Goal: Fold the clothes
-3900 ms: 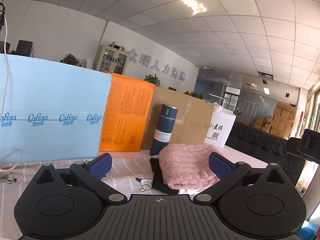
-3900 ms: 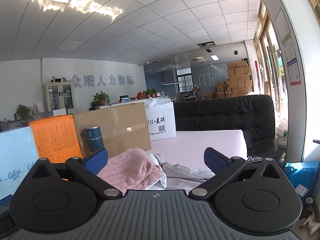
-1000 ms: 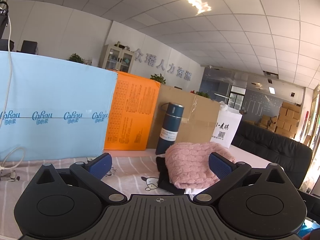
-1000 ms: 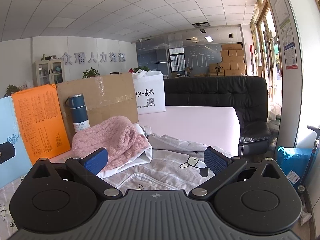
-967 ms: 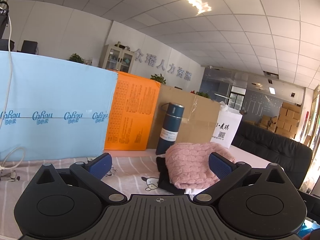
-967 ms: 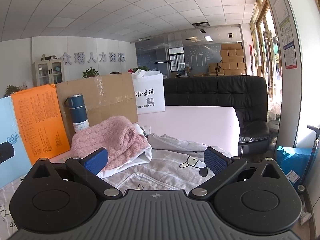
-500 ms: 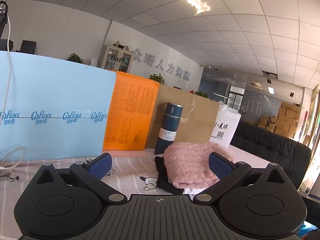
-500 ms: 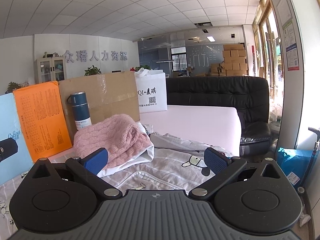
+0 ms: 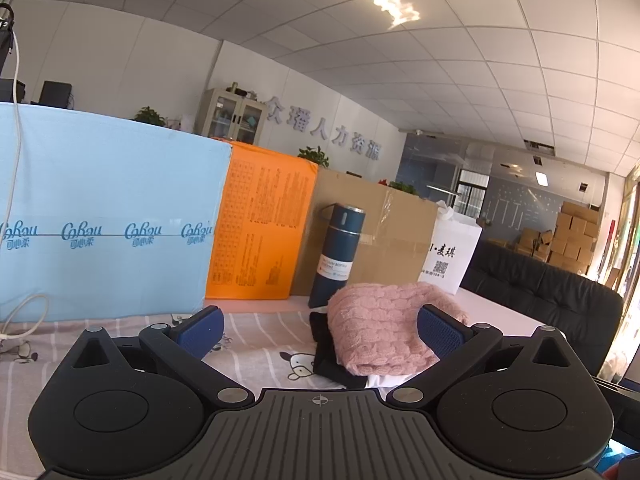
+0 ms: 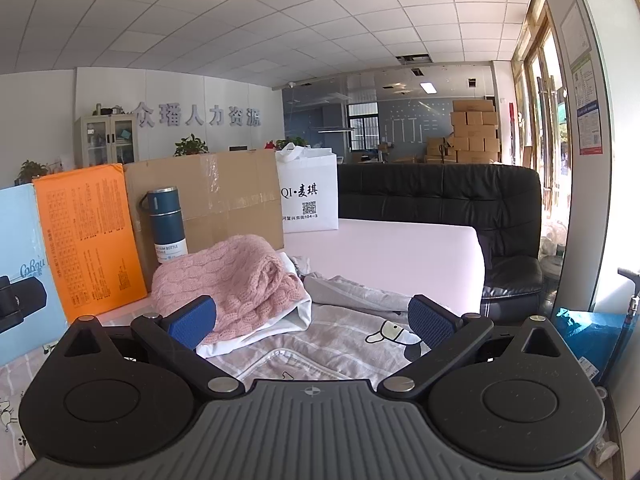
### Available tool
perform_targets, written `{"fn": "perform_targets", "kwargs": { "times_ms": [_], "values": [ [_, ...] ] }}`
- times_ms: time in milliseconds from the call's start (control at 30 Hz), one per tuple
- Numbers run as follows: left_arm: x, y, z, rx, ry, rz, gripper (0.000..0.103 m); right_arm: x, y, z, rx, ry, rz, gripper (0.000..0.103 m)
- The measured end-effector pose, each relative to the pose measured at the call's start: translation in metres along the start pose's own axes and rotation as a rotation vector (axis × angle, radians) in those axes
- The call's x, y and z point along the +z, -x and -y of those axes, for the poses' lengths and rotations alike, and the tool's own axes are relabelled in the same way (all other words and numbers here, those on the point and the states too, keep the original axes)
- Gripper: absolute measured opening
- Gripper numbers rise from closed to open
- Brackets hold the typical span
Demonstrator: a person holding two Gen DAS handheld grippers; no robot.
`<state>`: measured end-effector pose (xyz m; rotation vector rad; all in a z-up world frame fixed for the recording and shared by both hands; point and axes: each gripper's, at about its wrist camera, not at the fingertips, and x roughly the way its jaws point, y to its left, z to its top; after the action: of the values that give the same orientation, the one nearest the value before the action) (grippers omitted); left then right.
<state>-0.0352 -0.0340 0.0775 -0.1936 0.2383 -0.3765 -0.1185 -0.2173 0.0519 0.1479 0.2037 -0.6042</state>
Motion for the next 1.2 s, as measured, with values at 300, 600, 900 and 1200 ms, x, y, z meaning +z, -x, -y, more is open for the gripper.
{"fn": "perform_targets", "kwargs": {
  "times_ms": [300,600,900,1200],
  "values": [
    [0.0,0.001,0.002,0.0,-0.012,0.004,0.103,0.0,0.0,-0.002,-0.011,0.01,-0.001,0.103],
    [-0.002,-0.001,0.008,0.005,-0.05,-0.008,0.103,0.0,-0.003,-0.003,-0.016,0.031,-0.015,0.103],
    [0.0,0.002,0.008,0.063,-0.039,0.014,0.103,0.0,-0.004,0.004,-0.015,0.008,-0.033,0.103],
    [-0.001,0.005,0.011,0.074,-0.068,0.023,0.103,-0.001,-0.005,0.012,-0.024,-0.012,-0.045,0.103]
  ]
}}
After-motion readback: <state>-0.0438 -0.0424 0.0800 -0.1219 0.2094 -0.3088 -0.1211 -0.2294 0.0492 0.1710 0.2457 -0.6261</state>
